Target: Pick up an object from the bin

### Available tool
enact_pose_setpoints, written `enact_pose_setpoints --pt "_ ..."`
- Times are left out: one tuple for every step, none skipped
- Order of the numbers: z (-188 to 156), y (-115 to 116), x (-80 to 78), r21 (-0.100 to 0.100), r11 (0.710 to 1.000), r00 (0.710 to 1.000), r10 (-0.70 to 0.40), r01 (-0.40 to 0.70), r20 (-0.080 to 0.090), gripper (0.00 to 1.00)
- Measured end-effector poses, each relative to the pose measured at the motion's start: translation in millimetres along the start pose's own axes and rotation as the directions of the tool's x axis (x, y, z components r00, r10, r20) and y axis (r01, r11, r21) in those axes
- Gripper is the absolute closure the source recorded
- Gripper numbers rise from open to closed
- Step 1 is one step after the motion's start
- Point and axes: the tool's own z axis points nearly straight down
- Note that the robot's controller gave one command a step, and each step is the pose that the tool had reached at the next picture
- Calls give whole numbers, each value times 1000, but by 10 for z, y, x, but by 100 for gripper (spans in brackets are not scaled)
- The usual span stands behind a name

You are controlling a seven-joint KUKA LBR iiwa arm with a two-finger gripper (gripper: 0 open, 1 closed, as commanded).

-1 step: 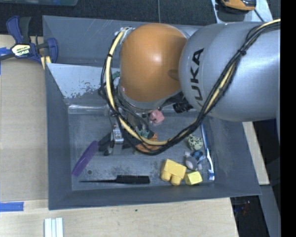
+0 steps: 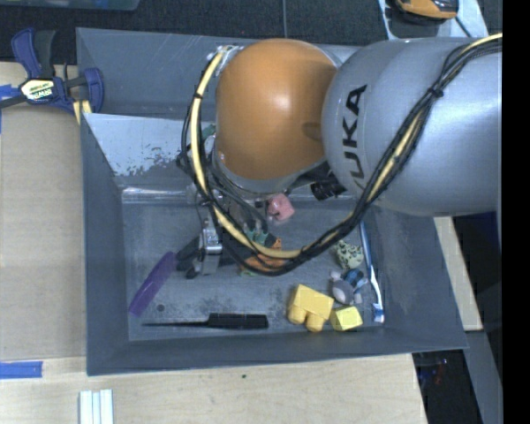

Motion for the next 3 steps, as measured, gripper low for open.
enact_pose_setpoints --pt "810 -277 213 -1 1000 1000 11 -11 4 0" --pt "789 -1056 -331 -3 994 994 112 -112 19 0" --pt "930 -951 -449 -3 1000 1000 7 -7 3 0"
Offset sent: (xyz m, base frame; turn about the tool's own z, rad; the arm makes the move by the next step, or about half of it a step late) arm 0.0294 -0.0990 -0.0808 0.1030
